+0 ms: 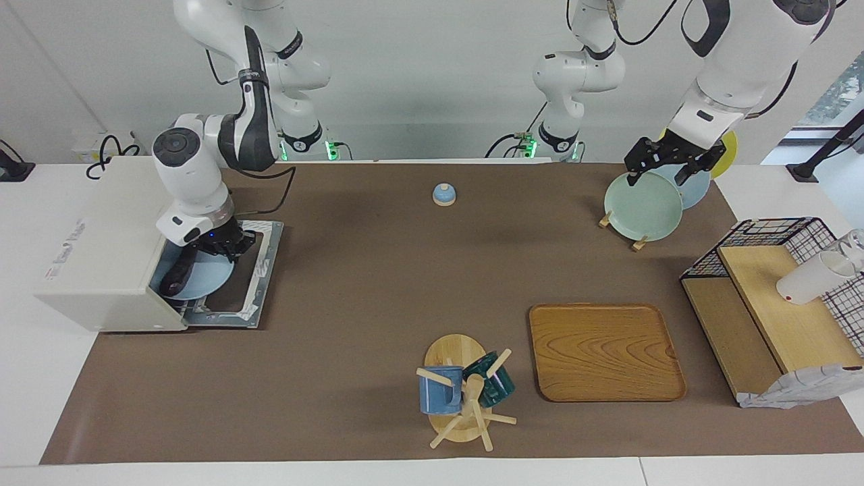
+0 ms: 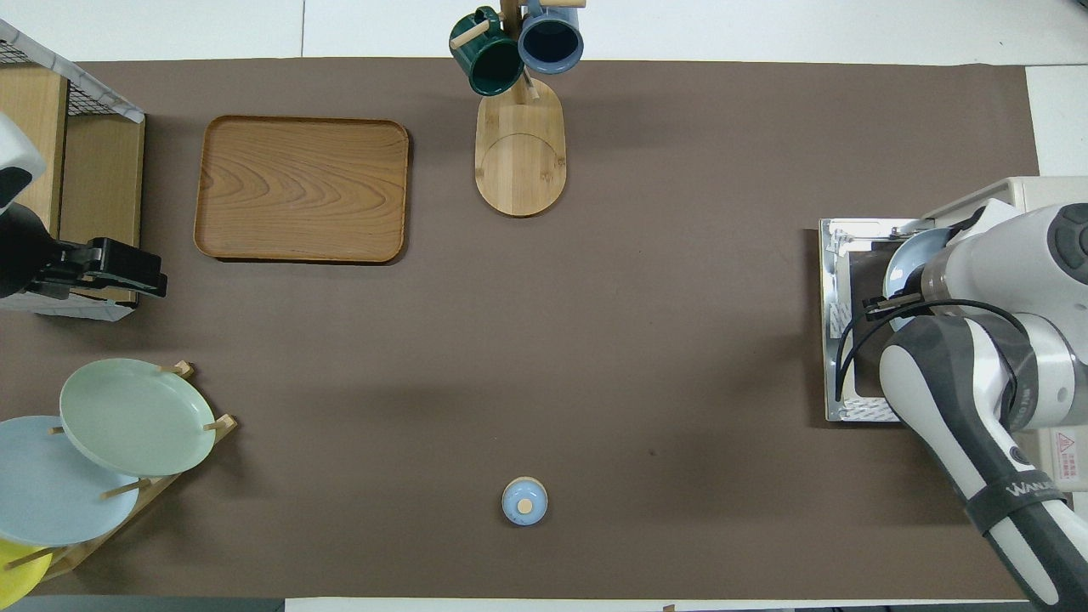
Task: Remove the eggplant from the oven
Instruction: 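Grasp the light blue plate with the right gripper and pull it out, then carry the plate with the right gripper and set it on the table center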
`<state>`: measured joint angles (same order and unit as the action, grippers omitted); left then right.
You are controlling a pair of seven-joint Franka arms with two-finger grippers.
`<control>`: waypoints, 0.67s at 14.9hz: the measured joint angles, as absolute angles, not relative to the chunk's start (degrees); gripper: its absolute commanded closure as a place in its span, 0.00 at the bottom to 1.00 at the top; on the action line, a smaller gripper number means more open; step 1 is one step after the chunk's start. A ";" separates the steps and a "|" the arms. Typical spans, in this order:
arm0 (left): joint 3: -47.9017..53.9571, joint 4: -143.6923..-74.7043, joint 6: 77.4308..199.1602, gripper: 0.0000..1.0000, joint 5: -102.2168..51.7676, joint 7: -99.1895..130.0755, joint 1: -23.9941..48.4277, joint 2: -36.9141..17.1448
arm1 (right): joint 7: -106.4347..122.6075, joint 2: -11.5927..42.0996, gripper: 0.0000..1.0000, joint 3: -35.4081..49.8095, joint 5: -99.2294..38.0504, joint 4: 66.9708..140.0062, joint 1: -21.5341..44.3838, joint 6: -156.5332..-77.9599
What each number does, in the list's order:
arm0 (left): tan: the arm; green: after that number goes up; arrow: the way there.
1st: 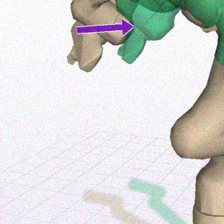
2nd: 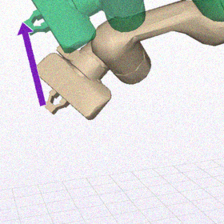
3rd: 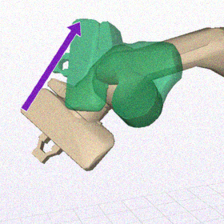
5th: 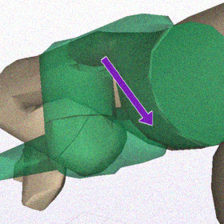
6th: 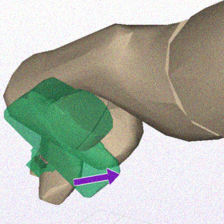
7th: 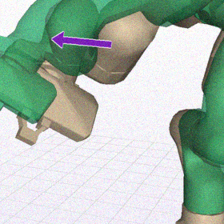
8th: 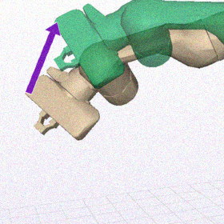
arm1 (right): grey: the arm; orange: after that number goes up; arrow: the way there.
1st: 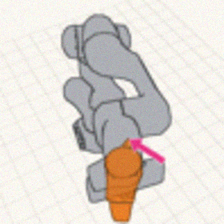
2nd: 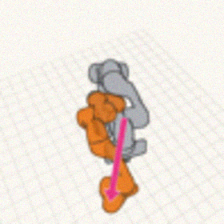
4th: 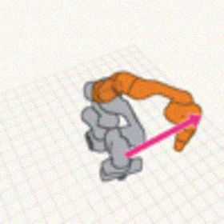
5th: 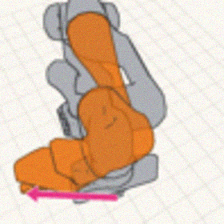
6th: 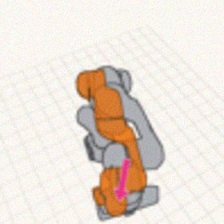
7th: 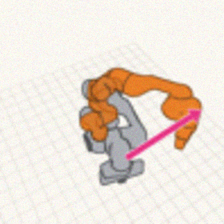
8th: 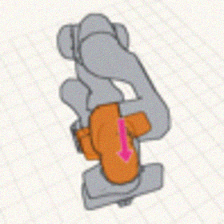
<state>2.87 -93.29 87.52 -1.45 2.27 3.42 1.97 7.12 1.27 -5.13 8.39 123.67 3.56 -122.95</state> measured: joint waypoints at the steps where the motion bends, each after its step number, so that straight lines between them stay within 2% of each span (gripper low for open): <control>1: 2.87 -93.29 87.49 0.00 -1.45 2.26 3.42 1.98 | 6.72 1.34 1.00 -5.06 8.39 121.90 5.57 -120.32; 5: 2.87 -93.29 87.35 0.00 -1.45 2.26 3.41 1.97 | -1.63 3.01 1.00 -4.67 8.44 111.57 17.05 -110.15; 10: 2.86 -93.18 87.35 0.00 -1.45 2.27 3.41 2.12 | -22.92 7.45 1.00 -4.24 8.44 104.69 33.41 -108.61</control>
<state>2.86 -93.18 87.35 -1.45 2.27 3.41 2.12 -22.92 7.45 -4.24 8.44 104.69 33.41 -108.61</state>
